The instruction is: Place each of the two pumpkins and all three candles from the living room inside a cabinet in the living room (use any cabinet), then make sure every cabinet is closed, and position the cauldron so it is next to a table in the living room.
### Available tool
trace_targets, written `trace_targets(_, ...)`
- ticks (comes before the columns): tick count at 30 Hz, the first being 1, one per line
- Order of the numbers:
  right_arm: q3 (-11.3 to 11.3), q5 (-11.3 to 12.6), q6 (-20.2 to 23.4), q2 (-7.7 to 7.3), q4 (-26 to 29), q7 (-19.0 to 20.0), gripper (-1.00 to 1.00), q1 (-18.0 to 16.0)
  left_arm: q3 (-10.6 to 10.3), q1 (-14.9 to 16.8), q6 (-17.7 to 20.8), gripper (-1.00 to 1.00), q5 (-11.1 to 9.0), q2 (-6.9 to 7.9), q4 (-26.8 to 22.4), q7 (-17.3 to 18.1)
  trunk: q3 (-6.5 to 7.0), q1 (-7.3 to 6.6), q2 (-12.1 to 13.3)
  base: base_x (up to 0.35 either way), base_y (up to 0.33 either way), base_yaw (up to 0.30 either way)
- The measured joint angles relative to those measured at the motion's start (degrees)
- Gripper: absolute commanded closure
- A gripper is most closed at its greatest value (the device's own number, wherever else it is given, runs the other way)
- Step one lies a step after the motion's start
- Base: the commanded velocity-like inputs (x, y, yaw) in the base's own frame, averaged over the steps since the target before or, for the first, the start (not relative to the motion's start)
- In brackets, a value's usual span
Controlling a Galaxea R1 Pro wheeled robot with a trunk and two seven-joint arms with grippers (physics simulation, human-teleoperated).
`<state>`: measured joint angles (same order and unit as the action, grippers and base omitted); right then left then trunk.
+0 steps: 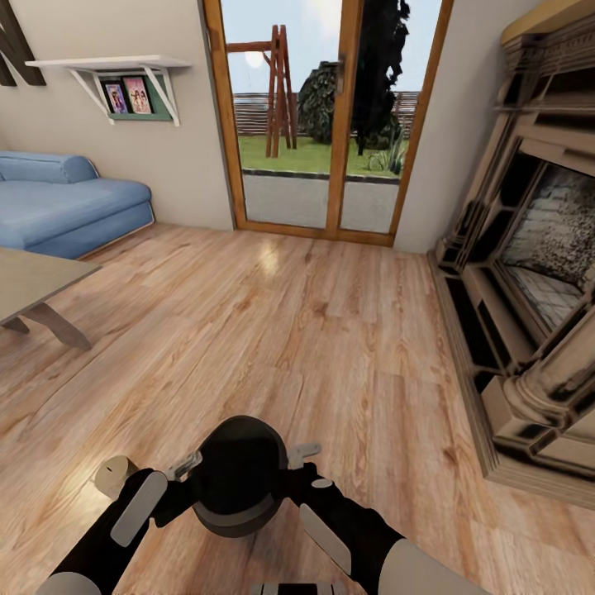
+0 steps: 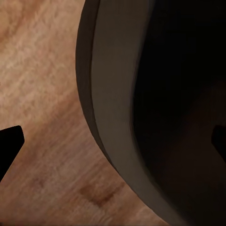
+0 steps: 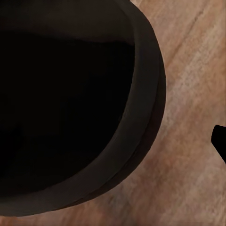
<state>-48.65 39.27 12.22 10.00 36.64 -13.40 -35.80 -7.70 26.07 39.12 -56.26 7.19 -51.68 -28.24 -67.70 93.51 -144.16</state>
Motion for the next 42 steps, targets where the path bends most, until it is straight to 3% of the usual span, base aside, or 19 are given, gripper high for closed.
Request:
trace_targets(9,0.1,0.2,-0.3,0.0,-0.4,0.0,-1.0,0.0,0.0,0.0,0.0,-1.0,0.0,0.01,0.0,0.0,-1.77,0.21,-0.1,0.0,0.0,0.0)
trace_targets(22,0.4,0.4,-0.7,0.0,-2.5,-0.3,-1.0,0.0,0.0,0.0,0.0,-1.0,0.0,-0.05,0.0,0.0,-1.77,0.21,-0.1,0.0,0.0,0.0)
trace_targets(28,0.4,0.9,-3.5,0.0,-4.7,-0.4,-1.0,0.0,0.0,0.0,0.0,-1.0,0.0,-0.04,0.0,0.0,-1.77,0.21,-0.1,0.0,0.0,0.0)
trace_targets(42,0.3,0.2,-5.2,0.0,-4.6,-0.1,-1.0,-0.5,0.0,0.0,0.0,-1.0,0.0,0.03,-0.4,0.0,-1.77,0.21,-0.1,0.0,0.0,0.0)
